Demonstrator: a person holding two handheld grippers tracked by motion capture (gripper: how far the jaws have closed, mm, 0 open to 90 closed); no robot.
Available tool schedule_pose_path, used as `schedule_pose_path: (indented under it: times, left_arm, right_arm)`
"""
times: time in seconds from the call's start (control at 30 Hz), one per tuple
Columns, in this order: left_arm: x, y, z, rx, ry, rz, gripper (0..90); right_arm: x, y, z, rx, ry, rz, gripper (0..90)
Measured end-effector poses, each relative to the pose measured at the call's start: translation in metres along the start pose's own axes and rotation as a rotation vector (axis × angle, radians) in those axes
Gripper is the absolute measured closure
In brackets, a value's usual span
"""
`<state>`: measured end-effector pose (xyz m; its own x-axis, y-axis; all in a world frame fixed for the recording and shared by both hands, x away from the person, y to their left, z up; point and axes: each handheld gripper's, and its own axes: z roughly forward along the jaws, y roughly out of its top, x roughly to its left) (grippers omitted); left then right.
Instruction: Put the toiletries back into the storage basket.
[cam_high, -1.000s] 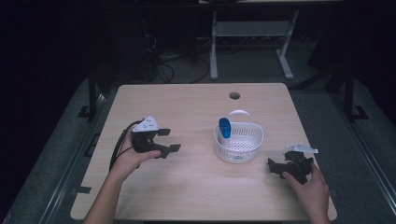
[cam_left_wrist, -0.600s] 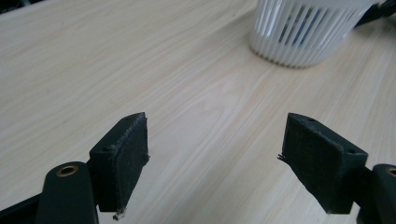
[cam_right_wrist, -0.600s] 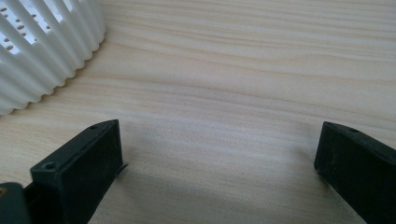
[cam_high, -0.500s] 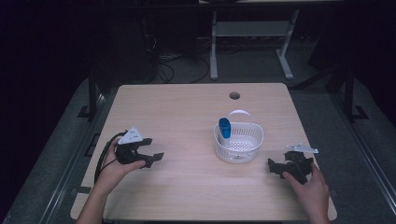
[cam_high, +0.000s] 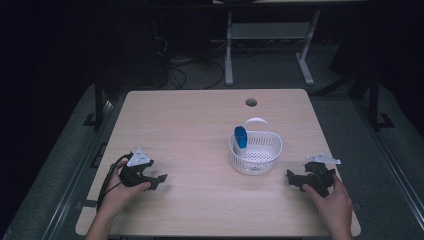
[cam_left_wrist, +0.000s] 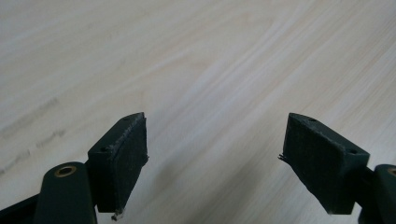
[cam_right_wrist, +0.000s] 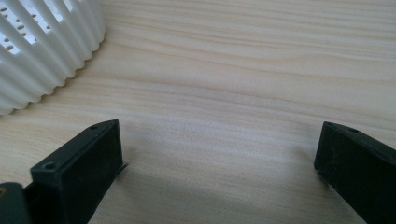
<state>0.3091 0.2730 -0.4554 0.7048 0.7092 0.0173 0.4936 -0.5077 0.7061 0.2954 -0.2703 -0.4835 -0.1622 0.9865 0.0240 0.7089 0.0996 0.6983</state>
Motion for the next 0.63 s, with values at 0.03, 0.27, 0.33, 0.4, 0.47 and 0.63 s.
schedule_pose_path:
  times: [0.03, 0.27, 0.33, 0.4, 0.47, 0.63]
  left_arm:
    - [0.0, -0.002, 0.001, 0.007, -0.003, -0.007, 21.9]
    - [-0.001, -0.01, 0.006, 0.054, -0.01, -0.016, 20.0]
    - [-0.001, -0.01, 0.007, 0.051, -0.011, -0.017, 18.9]
    - [-0.001, -0.011, 0.007, 0.044, -0.009, -0.01, 18.7]
    - [0.0, -0.012, 0.007, 0.037, -0.011, -0.001, 18.4]
    - [-0.001, -0.015, 0.008, 0.015, -0.011, -0.007, 16.0]
  right_arm:
    - [0.0, 0.0, 0.0, 0.0, 0.0, 0.0, 0.5]
    - [0.0, 0.0, 0.0, 0.0, 0.0, 0.0, 0.5]
    - [0.0, 0.0, 0.0, 0.0, 0.0, 0.0, 0.5]
    - [0.0, 0.0, 0.0, 0.0, 0.0, 0.0, 0.5]
    - [0.0, 0.0, 0.0, 0.0, 0.0, 0.0, 0.5]
    - [0.0, 0.0, 0.0, 0.0, 0.0, 0.0, 0.5]
